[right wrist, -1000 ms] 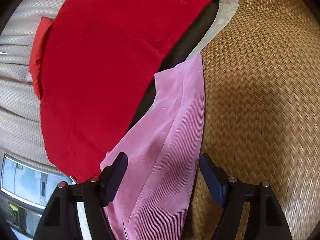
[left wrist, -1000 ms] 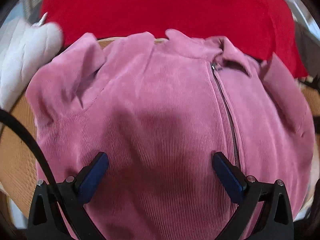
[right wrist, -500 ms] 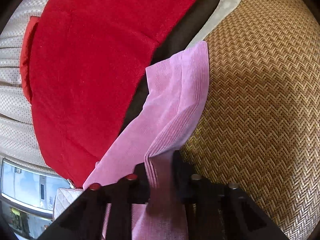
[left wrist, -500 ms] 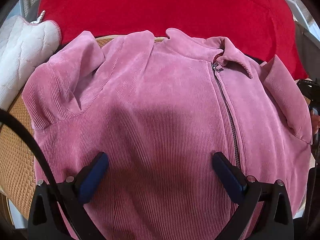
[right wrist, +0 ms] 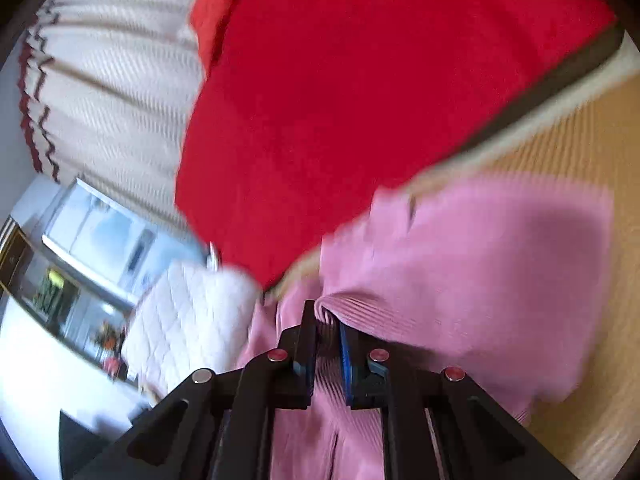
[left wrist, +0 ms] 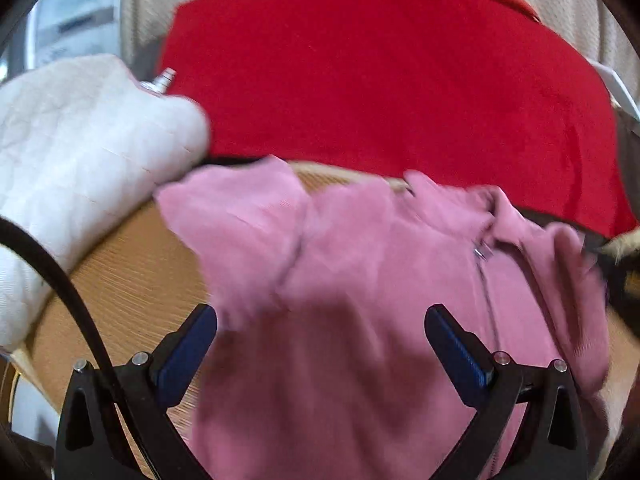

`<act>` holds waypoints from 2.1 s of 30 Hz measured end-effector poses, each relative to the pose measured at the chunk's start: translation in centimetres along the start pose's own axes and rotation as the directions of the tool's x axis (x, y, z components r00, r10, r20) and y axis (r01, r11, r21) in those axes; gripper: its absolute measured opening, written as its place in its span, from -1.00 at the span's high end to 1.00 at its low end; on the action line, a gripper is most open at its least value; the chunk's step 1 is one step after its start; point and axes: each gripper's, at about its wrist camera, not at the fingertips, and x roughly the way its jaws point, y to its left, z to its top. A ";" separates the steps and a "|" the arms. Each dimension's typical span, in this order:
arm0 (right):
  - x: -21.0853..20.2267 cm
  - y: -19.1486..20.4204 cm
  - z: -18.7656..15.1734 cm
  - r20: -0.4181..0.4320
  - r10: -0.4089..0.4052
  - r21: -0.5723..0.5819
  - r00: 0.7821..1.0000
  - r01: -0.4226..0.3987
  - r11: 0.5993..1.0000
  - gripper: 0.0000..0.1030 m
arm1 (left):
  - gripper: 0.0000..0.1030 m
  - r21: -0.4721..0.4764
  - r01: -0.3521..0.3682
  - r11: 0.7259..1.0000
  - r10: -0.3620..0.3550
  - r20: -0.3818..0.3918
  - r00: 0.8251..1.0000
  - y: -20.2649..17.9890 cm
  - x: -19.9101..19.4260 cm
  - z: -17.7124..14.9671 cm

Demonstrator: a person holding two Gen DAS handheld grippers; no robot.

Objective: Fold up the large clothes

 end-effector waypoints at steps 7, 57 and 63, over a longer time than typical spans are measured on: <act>5.5 -0.4 -6.8 -0.236 -0.039 0.048 0.971 0.052 0.997 0.76 | -1.00 -0.001 0.009 1.000 -0.009 0.029 1.000 1.2 -0.6 0.3; -17.2 -12.0 -1.4 0.350 -0.041 0.535 0.936 -0.163 0.829 -0.41 | 0.80 0.701 0.382 0.602 -0.284 -0.259 0.923 -31.6 1.6 1.0; -15.7 -10.5 -1.2 0.308 -0.047 0.498 0.950 -0.119 0.859 -0.41 | 0.84 0.495 0.428 0.756 -0.387 -0.189 0.902 -22.6 -2.0 6.1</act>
